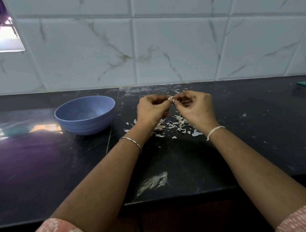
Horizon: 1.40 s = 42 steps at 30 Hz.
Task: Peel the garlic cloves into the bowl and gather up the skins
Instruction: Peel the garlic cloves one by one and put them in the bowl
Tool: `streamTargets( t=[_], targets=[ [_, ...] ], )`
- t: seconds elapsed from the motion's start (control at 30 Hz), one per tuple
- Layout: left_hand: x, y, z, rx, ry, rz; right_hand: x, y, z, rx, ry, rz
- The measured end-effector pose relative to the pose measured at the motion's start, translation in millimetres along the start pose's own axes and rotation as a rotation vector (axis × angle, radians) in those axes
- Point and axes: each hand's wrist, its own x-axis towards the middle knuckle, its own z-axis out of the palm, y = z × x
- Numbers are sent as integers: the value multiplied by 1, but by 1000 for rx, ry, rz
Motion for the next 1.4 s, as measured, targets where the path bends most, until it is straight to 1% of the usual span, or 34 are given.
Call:
streamTargets(
  t=[0.17, 0.23, 0.33, 0.47, 0.53, 0.6, 0.7, 1.03, 1.2, 1.3, 1.33, 1.4],
  targets=[
    [-2, 1, -1, -8, -51, -8, 0, 1, -1, -54, 5, -26],
    [-2, 1, -1, -1, -64, -8, 0, 1, -2, -118, -6, -64],
    [-3, 2, -3, 9, -79, -21, 0, 1, -4, -269, -24, -199],
    [-4, 3, -3, -12, -95, -69, 1, 3, -4, -527, -85, -414],
    [-4, 4, -3, -31, -103, -87, 2, 3, -4, -603, -105, -470],
    [-6, 6, -3, -50, -112, -104, 1, 2, -3, -643, -115, -481],
    [-6, 6, -2, -63, -118, -129, 0, -2, -3, -647, -118, -445],
    [-5, 6, -2, -74, -111, -142, 1, 2, -7, -475, -71, -65],
    [-4, 4, -4, -88, -142, -123, 5, 9, -13, -363, -113, 26],
    [-3, 2, -5, -76, -138, -106, 7, 9, -12, -308, -91, 79],
    [-3, 2, -5, -71, -131, -104, 7, 9, -12, -260, -81, 98],
    [-2, 1, -5, -69, -119, -103, 7, 5, -12, -67, -96, 137]
  ],
)
